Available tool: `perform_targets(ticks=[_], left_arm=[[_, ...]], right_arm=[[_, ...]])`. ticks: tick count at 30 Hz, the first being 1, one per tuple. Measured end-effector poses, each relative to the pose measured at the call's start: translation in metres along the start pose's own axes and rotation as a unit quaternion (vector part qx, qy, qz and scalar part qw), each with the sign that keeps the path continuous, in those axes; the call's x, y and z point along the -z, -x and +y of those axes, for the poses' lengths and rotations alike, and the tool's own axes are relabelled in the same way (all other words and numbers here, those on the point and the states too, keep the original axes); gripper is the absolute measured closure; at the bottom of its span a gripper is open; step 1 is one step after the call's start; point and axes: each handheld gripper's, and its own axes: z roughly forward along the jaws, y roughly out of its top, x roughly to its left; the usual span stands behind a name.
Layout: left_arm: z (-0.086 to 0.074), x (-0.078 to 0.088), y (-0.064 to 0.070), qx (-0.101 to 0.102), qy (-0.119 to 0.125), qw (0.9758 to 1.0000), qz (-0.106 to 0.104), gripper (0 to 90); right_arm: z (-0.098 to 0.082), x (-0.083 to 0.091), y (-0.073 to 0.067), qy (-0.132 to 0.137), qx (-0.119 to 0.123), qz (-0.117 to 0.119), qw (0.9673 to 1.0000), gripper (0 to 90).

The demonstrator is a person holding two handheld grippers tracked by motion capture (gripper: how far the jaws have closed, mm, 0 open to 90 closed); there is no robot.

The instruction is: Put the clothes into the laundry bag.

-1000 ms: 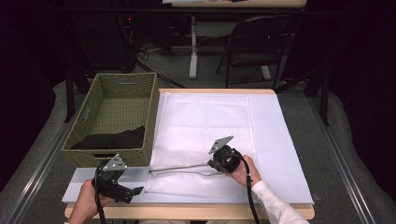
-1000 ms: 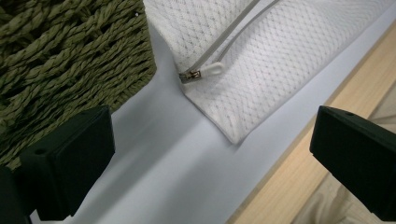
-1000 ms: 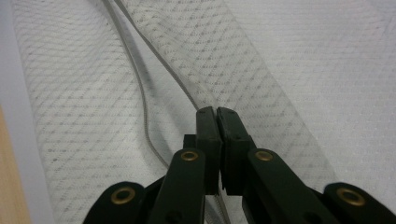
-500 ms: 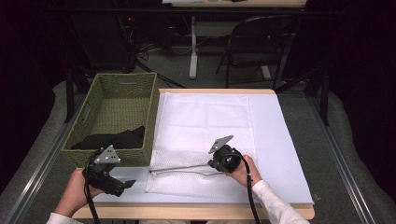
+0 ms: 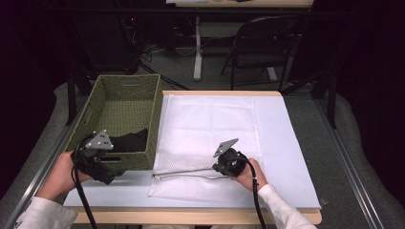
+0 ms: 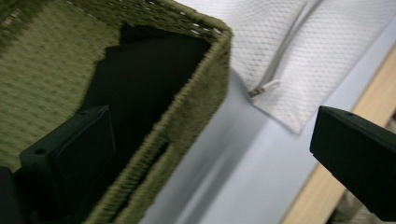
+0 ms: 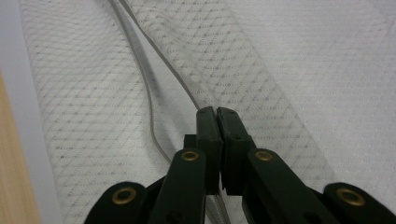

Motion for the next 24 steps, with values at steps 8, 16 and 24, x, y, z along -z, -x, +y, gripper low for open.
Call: perform_targets(ticks=[8,16,24], left_arm=[[0.015,0.004,-0.020,-0.033,-0.020,0.9992,0.005,0.1],[0.027,0.004,-0.038,-0.059,-0.042,0.9973,0.006,0.2],[0.036,-0.005,-0.058,-0.072,-0.075,0.9945,0.008,0.2]], right_arm=[[0.000,0.000,0.000,0.000,0.001,-0.002,1.0000,88.8],[0.000,0.000,0.000,-0.002,0.002,-0.005,1.0000,88.8],[0.000,-0.001,0.000,-0.003,0.003,-0.005,1.0000,88.8]])
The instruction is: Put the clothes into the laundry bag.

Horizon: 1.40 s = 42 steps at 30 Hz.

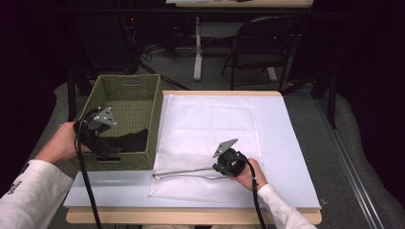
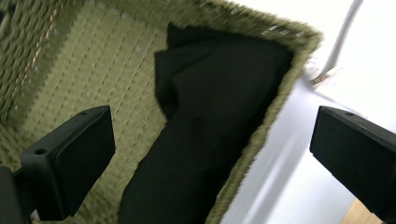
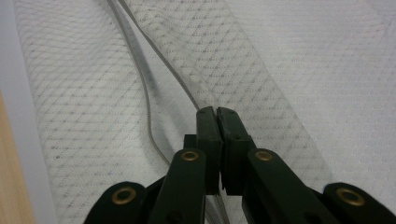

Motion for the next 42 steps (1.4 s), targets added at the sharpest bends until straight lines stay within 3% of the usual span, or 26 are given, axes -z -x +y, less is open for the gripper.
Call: perform_targets(ticks=[13,14,16,27,34,42], left_arm=[[0.011,-0.031,-0.021,-0.016,-0.058,0.9979,-0.023,1.2],[0.011,-0.034,-0.022,-0.007,-0.062,0.9976,-0.030,2.0],[0.012,-0.038,-0.025,-0.015,-0.074,0.9966,-0.033,3.2],[0.014,-0.063,-0.034,-0.007,-0.113,0.9919,-0.059,9.0],[0.011,-0.075,-0.039,0.012,-0.113,0.9903,-0.080,10.0],[0.011,-0.084,-0.040,0.011,-0.128,0.9869,-0.097,15.7]], right_arm=[[0.000,0.000,0.001,-0.001,0.005,0.001,1.0000,88.7],[0.000,0.000,0.000,-0.001,0.008,0.001,1.0000,88.7],[0.000,0.000,0.000,0.000,0.010,0.000,0.9999,88.7],[0.000,-0.001,0.001,-0.005,0.005,0.003,1.0000,88.7],[0.000,-0.001,0.000,-0.005,0.003,0.005,1.0000,88.7],[0.000,-0.002,0.000,-0.007,0.004,0.007,0.9999,88.7]])
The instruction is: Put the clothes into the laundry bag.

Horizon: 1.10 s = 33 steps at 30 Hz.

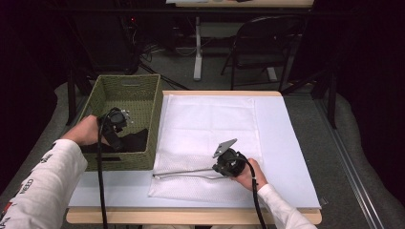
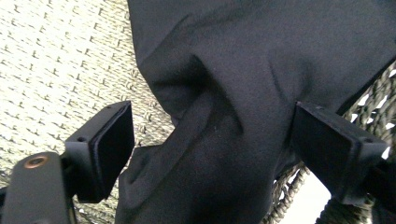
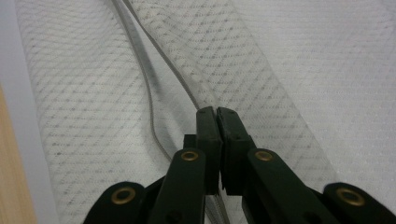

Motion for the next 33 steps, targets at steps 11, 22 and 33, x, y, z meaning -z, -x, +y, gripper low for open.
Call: perform_targets(ticks=[11,22,33], left_arm=[[-0.006,-0.010,-0.004,-0.001,-0.042,0.9991,0.004,17.1],[-0.006,-0.021,-0.005,-0.007,-0.054,0.9983,-0.021,40.5],[-0.010,-0.018,0.000,-0.026,-0.042,0.9986,-0.017,68.4]], right_arm=[[0.000,-0.001,0.000,-0.002,0.001,-0.002,1.0000,88.7],[0.000,-0.001,-0.002,-0.006,-0.006,-0.002,1.0000,88.6],[0.000,-0.001,-0.001,-0.004,0.001,-0.001,1.0000,88.7]])
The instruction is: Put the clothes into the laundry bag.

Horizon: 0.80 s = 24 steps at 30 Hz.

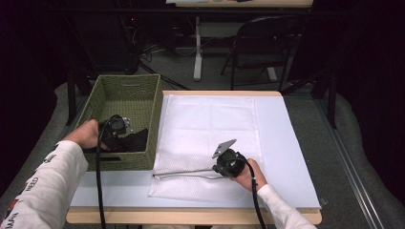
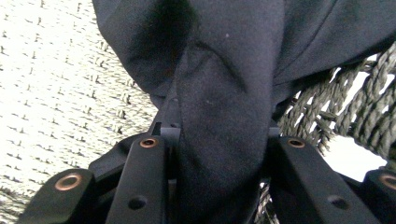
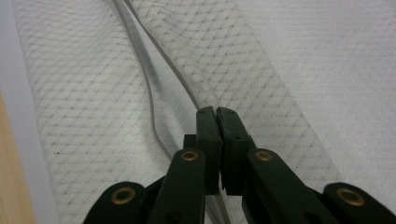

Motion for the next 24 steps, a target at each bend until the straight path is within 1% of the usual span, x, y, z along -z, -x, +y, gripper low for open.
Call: perform_targets(ticks=[2,3,4,5,6,7,8,9,10,11,12,13,14,15,16,17,20,21,22,23,24], left_arm=[[-0.001,0.002,0.001,-0.003,0.002,1.0000,0.006,68.7],[-0.002,0.004,0.002,-0.005,0.005,0.9999,0.014,68.8],[-0.002,0.005,0.002,-0.008,0.002,0.9998,0.016,68.8],[-0.002,0.006,0.004,-0.012,0.006,0.9996,0.024,68.9],[-0.002,0.008,0.004,-0.013,0.003,0.9996,0.024,69.0],[-0.003,0.010,0.005,-0.014,0.005,0.9996,0.026,69.1],[-0.004,0.012,0.005,-0.014,0.005,0.9994,0.030,69.2],[-0.004,0.014,0.005,-0.012,0.006,0.9995,0.028,69.3],[-0.005,0.016,0.005,-0.012,0.008,0.9994,0.032,69.3],[-0.006,0.019,0.005,-0.011,0.009,0.9994,0.033,69.4],[-0.007,0.021,0.005,-0.012,0.012,0.9992,0.037,69.4],[-0.008,0.024,0.005,-0.013,0.012,0.9991,0.038,69.4],[-0.008,0.027,0.006,-0.011,0.014,0.9991,0.039,69.4],[-0.009,0.030,0.006,-0.013,0.015,0.9988,0.044,69.5],[-0.010,0.034,0.006,-0.010,0.017,0.9989,0.043,69.5],[-0.011,0.036,0.006,-0.009,0.021,0.9987,0.045,69.5],[-0.012,0.044,0.007,-0.010,0.021,0.9985,0.050,69.5],[-0.012,0.046,0.008,-0.006,0.021,0.9987,0.045,69.5],[-0.011,0.048,0.008,-0.007,0.018,0.9987,0.046,69.5],[-0.011,0.050,0.008,0.001,0.018,0.9989,0.043,69.4],[-0.011,0.051,0.009,0.001,0.015,0.9989,0.045,69.4]], right_arm=[[0.000,0.001,-0.001,0.001,-0.001,0.000,1.0000,88.7],[0.000,0.001,0.000,0.002,0.001,0.000,1.0000,88.7],[0.000,0.001,0.000,0.001,-0.001,0.000,1.0000,88.7],[0.000,0.001,0.000,0.002,-0.001,-0.001,1.0000,88.7],[0.000,0.001,0.000,0.001,0.001,-0.001,1.0000,88.7],[0.000,0.001,0.000,0.002,-0.001,-0.001,1.0000,88.7],[0.000,0.001,-0.001,-0.001,-0.010,-0.001,1.0000,88.7],[0.000,0.001,-0.001,0.000,-0.005,0.000,1.0000,88.7],[0.000,0.001,-0.001,-0.001,-0.010,-0.001,1.0000,88.7],[0.000,0.002,0.000,0.001,0.002,-0.002,1.0000,88.7],[0.000,0.001,0.000,0.002,0.004,-0.001,1.0000,88.7],[0.000,0.002,0.000,0.002,-0.001,-0.001,1.0000,88.7],[0.000,0.002,0.000,0.003,0.002,-0.001,1.0000,88.7],[0.000,0.002,-0.001,0.000,-0.008,-0.002,1.0000,88.7],[0.000,0.002,-0.001,0.000,-0.007,-0.001,1.0000,88.7],[0.000,0.002,-0.001,0.000,-0.007,-0.001,1.0000,88.7],[0.000,0.002,-0.001,-0.001,-0.009,0.000,1.0000,88.7],[0.000,0.002,0.000,0.001,-0.005,0.000,1.0000,88.8],[0.000,0.002,0.001,0.002,0.001,0.000,1.0000,88.8],[-0.001,0.002,0.001,0.004,0.002,-0.001,1.0000,88.8],[-0.001,0.002,0.001,0.007,0.000,-0.002,1.0000,88.8]])
